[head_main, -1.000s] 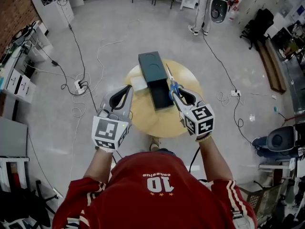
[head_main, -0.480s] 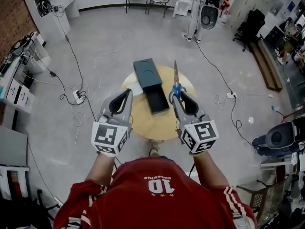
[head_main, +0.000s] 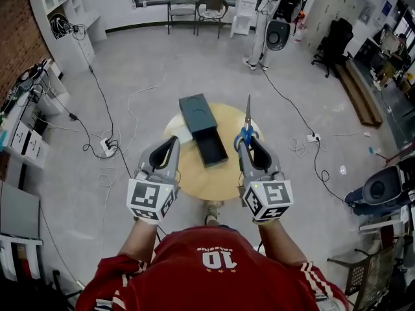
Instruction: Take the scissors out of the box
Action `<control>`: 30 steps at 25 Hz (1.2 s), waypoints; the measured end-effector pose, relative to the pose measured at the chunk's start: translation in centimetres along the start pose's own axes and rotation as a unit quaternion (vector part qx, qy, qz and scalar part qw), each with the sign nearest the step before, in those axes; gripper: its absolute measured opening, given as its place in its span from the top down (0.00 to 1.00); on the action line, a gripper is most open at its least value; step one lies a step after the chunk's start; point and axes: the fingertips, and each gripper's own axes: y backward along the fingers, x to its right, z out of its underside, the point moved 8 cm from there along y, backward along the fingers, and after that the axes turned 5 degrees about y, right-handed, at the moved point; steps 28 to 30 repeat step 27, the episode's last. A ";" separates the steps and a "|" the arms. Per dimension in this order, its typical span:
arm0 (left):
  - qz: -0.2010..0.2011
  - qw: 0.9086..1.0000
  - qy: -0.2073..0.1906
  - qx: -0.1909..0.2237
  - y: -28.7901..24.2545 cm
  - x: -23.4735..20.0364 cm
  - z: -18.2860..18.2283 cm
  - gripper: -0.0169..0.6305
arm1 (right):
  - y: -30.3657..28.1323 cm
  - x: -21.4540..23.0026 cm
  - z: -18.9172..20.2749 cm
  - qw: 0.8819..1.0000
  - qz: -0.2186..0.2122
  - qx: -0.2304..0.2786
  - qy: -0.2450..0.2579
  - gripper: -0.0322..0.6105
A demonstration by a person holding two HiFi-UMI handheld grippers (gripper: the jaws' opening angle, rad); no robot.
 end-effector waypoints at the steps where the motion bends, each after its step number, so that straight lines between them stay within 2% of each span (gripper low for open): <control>1: 0.002 1.000 0.000 0.001 0.0 0.1 -0.1 0.97 | 0.1 0.0 0.0 1.000 0.002 -0.002 0.001 0.82; 30: 0.017 1.000 -0.010 0.013 0.4 0.7 -0.6 0.97 | 0.7 -0.3 -1.2 1.000 0.010 0.015 0.007 0.82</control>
